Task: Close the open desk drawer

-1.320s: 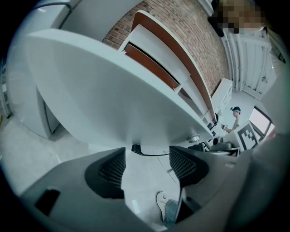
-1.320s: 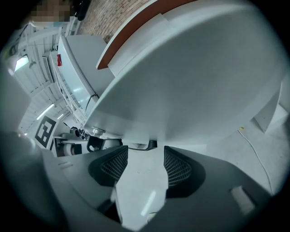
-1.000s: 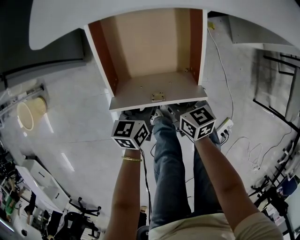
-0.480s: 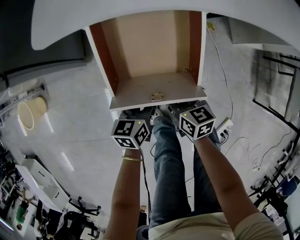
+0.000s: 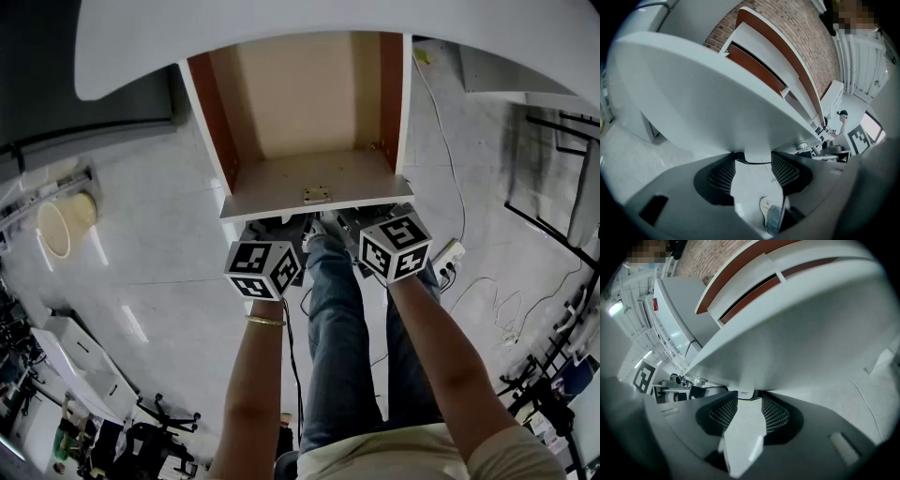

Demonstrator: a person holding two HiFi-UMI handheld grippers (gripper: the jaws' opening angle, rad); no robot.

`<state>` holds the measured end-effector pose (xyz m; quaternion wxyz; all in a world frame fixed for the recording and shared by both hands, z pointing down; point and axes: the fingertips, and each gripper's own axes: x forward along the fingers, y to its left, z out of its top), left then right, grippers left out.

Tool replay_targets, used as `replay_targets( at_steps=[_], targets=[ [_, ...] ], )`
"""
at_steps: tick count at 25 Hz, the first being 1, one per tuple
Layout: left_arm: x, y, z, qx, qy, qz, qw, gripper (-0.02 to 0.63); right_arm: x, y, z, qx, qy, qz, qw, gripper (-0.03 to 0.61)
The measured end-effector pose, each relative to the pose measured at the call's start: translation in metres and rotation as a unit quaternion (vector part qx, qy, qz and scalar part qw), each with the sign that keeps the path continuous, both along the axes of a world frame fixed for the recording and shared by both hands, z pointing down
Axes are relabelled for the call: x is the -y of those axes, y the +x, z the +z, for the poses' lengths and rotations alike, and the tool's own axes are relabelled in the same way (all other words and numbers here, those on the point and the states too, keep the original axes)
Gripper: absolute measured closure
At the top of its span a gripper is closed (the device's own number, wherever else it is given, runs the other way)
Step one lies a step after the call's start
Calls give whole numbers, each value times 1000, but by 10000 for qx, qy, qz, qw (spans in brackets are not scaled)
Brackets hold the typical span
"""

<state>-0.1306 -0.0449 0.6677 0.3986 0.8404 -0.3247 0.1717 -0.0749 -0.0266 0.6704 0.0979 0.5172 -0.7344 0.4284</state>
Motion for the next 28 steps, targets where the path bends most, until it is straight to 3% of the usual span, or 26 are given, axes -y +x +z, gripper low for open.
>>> replay_targets(
  at_steps=[16, 28],
  targets=[
    [4, -4, -39, -109, 218, -246, 9994, 428, 1, 1, -41, 25, 225, 26, 9997, 420],
    [7, -2, -66, -281, 307, -388, 9984, 423, 4, 4, -69, 97, 368, 45, 9993, 420]
  ],
)
